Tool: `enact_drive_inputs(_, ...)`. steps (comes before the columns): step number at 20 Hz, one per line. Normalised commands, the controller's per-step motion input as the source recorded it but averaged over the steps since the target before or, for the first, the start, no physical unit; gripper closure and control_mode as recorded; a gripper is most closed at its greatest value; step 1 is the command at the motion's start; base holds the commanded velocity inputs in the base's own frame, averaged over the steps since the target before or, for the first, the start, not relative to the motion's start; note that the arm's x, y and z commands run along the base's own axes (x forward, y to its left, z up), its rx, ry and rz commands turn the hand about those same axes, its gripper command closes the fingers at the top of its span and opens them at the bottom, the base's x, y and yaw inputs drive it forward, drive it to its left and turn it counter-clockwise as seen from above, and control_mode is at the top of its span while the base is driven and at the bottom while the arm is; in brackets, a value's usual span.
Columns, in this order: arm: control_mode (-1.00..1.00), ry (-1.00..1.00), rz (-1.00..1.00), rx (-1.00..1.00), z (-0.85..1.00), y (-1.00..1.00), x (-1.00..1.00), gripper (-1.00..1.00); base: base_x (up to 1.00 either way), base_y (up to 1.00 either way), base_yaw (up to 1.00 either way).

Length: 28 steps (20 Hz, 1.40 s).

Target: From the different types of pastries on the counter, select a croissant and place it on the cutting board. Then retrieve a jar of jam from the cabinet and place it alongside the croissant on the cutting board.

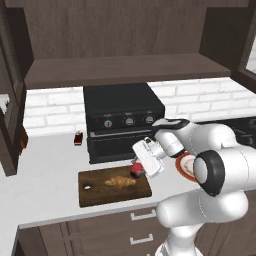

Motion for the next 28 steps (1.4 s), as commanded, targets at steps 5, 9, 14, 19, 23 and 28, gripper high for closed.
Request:
enact_drive_inputs(5, -1.0, -0.01, 0.04, 0.0, -0.1, 0.01, 0.14, -1.0, 0.0, 0.0, 0.0)
enact_drive_inputs(9, -1.0, -0.01, 0.05, 0.0, 0.0, 0.0, 0.01, -1.0, 0.0, 0.0, 0.0)
enact_drive_inputs(14, -1.0, -0.03, 0.06, 0.02, 0.0, 0.0, 0.0, -1.0, 0.0, 0.0, 0.0)
enact_drive_inputs(19, -1.0, -0.13, 0.04, 0.23, 0.15, -0.15, -0.18, -1.0, 0.0, 0.0, 0.0)
enact_drive_inputs(23, -1.0, -0.18, 0.01, 0.34, 0.24, -0.45, -0.43, -1.0, 0.0, 0.0, 0.0)
enact_drive_inputs(28, -1.0, -0.17, 0.0, 0.35, 0.22, -0.56, -0.43, -1.0, 0.0, 0.0, 0.0)
